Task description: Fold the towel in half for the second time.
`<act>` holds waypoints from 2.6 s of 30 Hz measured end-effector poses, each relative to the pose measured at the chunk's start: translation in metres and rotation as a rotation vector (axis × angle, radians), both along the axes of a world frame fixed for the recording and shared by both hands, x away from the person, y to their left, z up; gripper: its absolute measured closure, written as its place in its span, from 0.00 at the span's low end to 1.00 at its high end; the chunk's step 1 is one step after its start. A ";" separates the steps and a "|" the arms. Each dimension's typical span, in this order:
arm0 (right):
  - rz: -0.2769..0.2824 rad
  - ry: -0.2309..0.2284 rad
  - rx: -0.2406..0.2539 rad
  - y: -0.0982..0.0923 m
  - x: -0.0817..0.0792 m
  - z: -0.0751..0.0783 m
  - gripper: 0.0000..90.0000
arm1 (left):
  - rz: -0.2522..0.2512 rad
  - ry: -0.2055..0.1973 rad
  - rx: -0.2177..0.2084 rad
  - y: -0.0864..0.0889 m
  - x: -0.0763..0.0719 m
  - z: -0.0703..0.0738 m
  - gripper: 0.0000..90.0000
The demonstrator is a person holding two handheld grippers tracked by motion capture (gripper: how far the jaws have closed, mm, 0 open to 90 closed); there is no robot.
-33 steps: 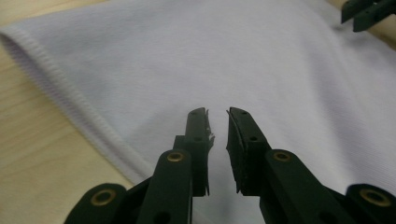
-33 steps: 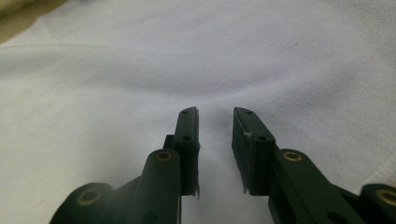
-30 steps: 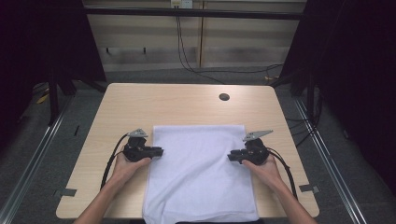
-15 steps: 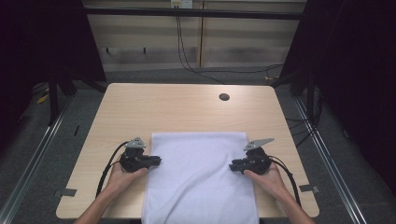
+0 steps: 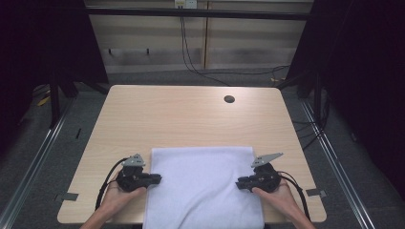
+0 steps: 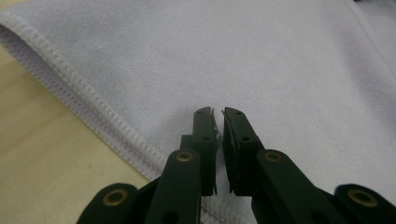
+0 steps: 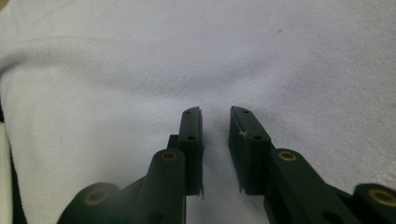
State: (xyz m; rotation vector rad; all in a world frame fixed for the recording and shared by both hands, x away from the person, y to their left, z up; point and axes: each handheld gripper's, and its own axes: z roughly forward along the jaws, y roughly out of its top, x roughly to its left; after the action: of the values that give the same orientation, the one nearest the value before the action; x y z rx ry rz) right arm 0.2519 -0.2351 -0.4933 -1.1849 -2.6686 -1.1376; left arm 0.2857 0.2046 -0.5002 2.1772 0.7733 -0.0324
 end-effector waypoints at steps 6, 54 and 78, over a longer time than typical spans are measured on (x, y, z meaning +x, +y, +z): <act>0.062 0.006 -0.002 0.003 -0.016 0.004 0.78 | -0.021 0.009 0.021 0.005 -0.019 0.005 0.88; -0.150 -0.054 0.004 -0.035 0.086 -0.007 0.93 | 0.119 -0.005 -0.007 0.014 0.068 -0.001 0.55; -0.245 -0.231 0.144 -0.050 0.138 0.095 0.95 | 0.195 -0.189 -0.123 0.013 0.141 0.103 0.96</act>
State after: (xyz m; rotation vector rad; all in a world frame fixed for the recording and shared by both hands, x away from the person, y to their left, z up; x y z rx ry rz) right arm 0.3902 -0.2853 -0.3979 -1.4672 -2.5922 -1.5628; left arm 0.4268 0.2176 -0.3968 1.9480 0.8481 0.2168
